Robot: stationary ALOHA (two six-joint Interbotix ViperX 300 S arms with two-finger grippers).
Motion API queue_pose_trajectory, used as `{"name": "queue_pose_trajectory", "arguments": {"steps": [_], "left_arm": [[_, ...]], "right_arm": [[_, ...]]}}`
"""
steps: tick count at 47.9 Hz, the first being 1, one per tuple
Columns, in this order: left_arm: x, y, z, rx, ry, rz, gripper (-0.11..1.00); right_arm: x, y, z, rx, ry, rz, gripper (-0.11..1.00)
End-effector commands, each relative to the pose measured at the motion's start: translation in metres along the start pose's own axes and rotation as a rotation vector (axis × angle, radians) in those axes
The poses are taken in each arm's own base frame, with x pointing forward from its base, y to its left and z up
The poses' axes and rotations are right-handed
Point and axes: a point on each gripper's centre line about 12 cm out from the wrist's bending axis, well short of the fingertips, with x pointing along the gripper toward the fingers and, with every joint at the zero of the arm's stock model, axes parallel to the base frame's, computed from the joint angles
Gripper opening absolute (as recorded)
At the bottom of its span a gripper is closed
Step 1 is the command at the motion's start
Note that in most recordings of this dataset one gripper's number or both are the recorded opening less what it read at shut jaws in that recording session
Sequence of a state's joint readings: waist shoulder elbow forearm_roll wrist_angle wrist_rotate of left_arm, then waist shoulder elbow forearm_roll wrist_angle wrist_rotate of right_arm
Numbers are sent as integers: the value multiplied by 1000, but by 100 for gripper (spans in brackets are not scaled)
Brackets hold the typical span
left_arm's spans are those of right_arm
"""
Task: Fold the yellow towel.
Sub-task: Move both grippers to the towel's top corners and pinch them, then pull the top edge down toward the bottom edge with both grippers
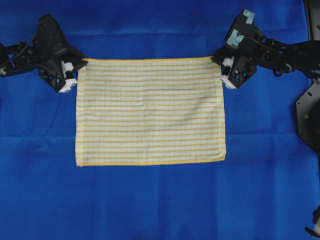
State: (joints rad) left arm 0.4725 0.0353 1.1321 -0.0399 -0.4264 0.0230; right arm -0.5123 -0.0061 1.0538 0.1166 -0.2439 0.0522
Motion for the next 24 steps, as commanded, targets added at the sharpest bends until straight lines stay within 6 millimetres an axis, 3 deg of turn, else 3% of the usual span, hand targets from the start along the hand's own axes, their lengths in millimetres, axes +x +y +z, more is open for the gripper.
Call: {"name": "queue_pose_trajectory", "arguments": {"steps": [1, 4, 16, 24], "left_arm": [[0, 2, -3, -5, 23, 6, 9], [0, 2, -4, -6, 25, 6, 3], [-2, 4, 5, -6, -3, 10, 3], [-14, 9, 25, 15, -56, 22, 3]], "right_arm": [[0, -1, 6, 5, -19, -1, 6], [0, 0, 7, 5, -22, -1, 4], [-3, 0, 8, 18, -31, -1, 4], [-13, 0, 15, 41, -70, 1, 4]]}}
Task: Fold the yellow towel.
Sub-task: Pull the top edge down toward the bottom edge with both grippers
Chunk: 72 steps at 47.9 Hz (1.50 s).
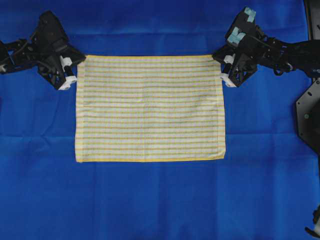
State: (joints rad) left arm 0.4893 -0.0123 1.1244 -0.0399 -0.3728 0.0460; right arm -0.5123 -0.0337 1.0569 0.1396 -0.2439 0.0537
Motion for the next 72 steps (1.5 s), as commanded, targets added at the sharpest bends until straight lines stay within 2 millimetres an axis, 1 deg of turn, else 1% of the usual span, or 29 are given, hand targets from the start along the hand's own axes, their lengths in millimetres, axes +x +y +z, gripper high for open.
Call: {"name": "queue_pose_trajectory", "arguments": {"steps": [1, 8, 14, 23, 29, 36, 39, 47, 55, 65, 72], "left_arm": [[-9, 5, 19, 10, -61, 15, 3], [-21, 8, 34, 35, -91, 22, 3], [-28, 8, 40, 32, -108, 22, 3], [-33, 4, 39, 36, -118, 10, 3], [-35, -5, 39, 50, -122, -13, 3], [-42, -22, 36, 50, -133, -67, 3], [-47, -31, 30, 54, -131, -96, 3], [-63, -54, 20, 66, -144, -180, 3], [-80, -78, 12, 91, -166, -280, 3], [-99, -103, 5, 98, -185, -394, 3], [-106, -119, 0, 123, -175, -460, 3]], "right_arm": [[-8, 0, 11, 17, -49, 3, 4], [-16, 1, 19, 21, -80, 10, 4], [-24, 2, 25, 28, -106, 15, 4], [-28, 3, 26, 30, -104, 19, 4], [-31, 7, 25, 27, -94, 29, 4], [-43, 24, 22, 10, -84, 81, 4], [-50, 32, 21, 10, -81, 108, 4], [-72, 54, 8, 2, -76, 194, 4], [-89, 74, -8, -19, -71, 284, 4], [-101, 96, -21, -43, -47, 370, 4], [-106, 110, -31, -70, -19, 422, 4]]}}
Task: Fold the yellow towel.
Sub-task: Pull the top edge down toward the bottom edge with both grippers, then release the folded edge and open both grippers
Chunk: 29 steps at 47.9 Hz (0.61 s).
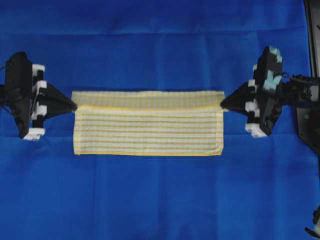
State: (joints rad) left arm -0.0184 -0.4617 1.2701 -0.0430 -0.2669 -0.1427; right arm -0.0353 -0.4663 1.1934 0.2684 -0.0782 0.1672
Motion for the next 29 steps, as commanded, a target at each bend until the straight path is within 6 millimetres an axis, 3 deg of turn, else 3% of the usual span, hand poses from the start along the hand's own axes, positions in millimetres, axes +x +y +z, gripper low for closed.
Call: {"name": "queue_pose_trajectory", "arguments": {"steps": [1, 12, 29], "left_arm": [[0, -11, 2, 15, -8, -42, 3], [2, -32, -4, 29, 22, -117, 3], [10, -34, -10, 36, 65, -113, 3]], "right_arm": [[0, 10, 0, -2, 0, 32, 4], [3, 26, -9, -5, 39, 76, 4], [17, 37, -13, -31, 89, 82, 4]]}}
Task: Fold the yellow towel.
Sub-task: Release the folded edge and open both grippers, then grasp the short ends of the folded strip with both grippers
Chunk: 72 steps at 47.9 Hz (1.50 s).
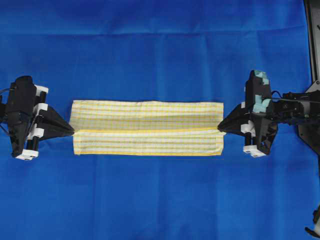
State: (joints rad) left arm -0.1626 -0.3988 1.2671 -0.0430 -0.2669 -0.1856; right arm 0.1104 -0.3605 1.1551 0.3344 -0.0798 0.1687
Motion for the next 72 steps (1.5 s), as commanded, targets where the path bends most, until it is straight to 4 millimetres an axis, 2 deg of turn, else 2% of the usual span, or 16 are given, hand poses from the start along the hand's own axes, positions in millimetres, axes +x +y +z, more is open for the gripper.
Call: {"name": "queue_pose_trajectory", "arguments": {"steps": [1, 14, 18, 22, 25, 29, 32, 36, 40, 47, 54, 72], "left_arm": [[5, -3, 8, 2, -15, -5, 3], [12, -4, 12, 2, -6, -3, 3], [11, -4, 12, -1, -7, -3, 7], [9, -4, 14, -4, -18, -6, 26], [7, -4, 16, -6, -28, -8, 45], [4, -3, 18, -2, -42, -4, 72], [0, 2, 23, -10, -62, 13, 78], [-4, 12, 29, -23, -91, 47, 72], [-8, 27, 34, -37, -117, 98, 68], [-7, 48, 36, -36, -110, 176, 67], [-1, 59, 35, -13, -80, 212, 67], [29, 72, 0, -30, 103, 239, 67]], "right_arm": [[1, 7, 7, -6, -17, 17, 4], [1, 12, 4, -20, 2, 31, 5], [1, 12, 4, -22, 2, 31, 22], [1, 14, 6, -20, -6, 35, 48], [1, 14, 7, -24, -10, 37, 67], [0, 14, 10, -31, -21, 38, 83], [-1, 12, 13, -24, -29, 32, 82], [-4, 3, 19, -2, -50, 7, 78], [-6, -9, 25, 14, -72, -26, 78], [-6, -35, 36, 58, -95, -105, 78], [-2, -54, 37, 83, -62, -166, 77], [28, -71, 20, 107, 65, -230, 77]]}}
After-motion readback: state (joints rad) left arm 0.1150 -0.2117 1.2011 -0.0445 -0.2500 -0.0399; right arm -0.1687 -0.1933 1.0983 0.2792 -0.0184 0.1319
